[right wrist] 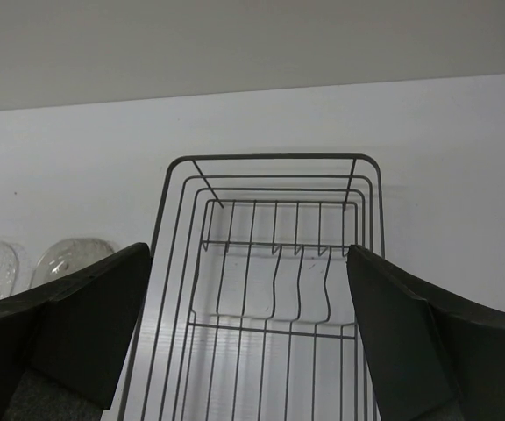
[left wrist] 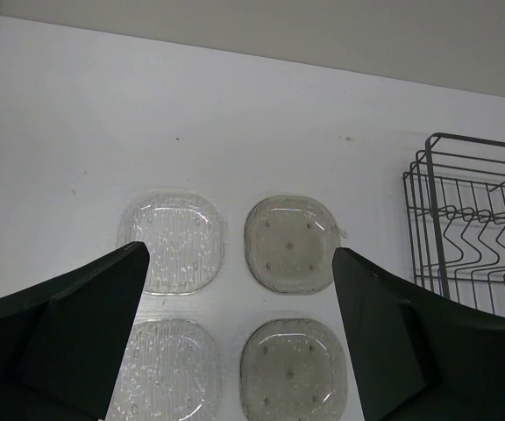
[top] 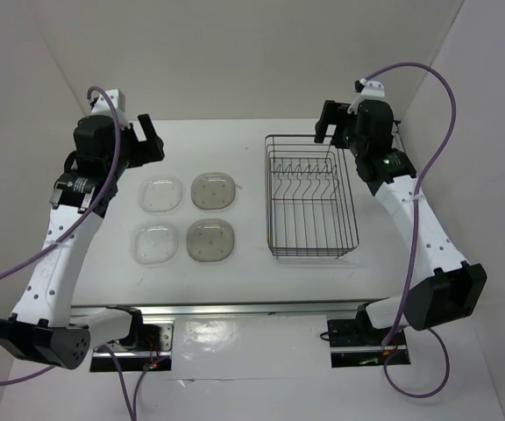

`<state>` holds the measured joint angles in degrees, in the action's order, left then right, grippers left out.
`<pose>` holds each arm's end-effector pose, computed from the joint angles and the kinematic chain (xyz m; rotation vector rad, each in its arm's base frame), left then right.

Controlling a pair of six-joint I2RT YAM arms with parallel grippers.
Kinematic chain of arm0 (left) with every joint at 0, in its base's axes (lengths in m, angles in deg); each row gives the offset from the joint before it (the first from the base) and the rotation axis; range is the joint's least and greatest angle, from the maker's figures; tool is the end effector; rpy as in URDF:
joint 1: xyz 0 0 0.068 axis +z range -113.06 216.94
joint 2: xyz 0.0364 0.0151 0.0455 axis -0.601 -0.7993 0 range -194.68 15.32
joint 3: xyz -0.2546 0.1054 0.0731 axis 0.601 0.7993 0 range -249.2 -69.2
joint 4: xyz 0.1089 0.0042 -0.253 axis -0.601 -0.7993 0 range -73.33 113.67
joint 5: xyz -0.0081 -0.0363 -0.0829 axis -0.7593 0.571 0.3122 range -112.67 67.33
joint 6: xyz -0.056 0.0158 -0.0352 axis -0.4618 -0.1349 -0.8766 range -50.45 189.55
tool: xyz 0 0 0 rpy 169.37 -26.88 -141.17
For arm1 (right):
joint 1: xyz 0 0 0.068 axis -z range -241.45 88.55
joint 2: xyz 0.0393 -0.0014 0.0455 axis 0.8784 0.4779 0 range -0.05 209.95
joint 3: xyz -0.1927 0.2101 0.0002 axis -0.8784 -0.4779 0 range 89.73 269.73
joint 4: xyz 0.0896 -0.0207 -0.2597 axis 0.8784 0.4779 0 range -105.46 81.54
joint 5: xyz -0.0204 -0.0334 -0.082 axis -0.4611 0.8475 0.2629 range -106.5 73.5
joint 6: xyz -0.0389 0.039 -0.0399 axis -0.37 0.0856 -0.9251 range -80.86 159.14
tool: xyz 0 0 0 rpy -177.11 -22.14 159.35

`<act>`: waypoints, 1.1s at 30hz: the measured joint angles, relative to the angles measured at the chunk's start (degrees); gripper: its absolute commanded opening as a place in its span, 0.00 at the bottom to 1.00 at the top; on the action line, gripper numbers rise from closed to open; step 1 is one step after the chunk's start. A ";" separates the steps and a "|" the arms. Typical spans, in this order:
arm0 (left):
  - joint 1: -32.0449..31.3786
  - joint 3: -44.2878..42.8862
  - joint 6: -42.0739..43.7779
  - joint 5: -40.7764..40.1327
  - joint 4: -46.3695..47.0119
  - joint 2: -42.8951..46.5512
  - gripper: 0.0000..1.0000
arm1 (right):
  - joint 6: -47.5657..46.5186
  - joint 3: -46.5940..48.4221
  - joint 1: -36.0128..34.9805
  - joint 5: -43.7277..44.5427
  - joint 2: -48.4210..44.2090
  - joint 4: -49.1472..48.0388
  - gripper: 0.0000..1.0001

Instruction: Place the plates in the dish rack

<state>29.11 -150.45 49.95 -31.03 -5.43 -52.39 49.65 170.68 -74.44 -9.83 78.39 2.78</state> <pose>0.2755 -0.0298 0.4542 -0.2904 1.8211 -0.2008 0.3376 0.0713 0.4210 0.0415 1.8467 0.1791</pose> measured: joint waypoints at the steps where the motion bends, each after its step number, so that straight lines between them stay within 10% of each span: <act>1: -0.04 0.02 -0.02 -0.11 0.07 0.09 1.00 | 0.04 0.00 -0.13 -0.02 -0.15 -0.11 1.00; 33: 16.13 10.78 -12.26 -8.81 -2.32 -23.34 0.94 | 0.59 -12.48 -6.75 -15.80 -4.22 -10.23 1.00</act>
<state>45.24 -139.68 37.69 -39.83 -7.75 -75.73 50.24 158.20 -81.20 -25.63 74.17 -7.45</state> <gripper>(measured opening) 0.942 0.999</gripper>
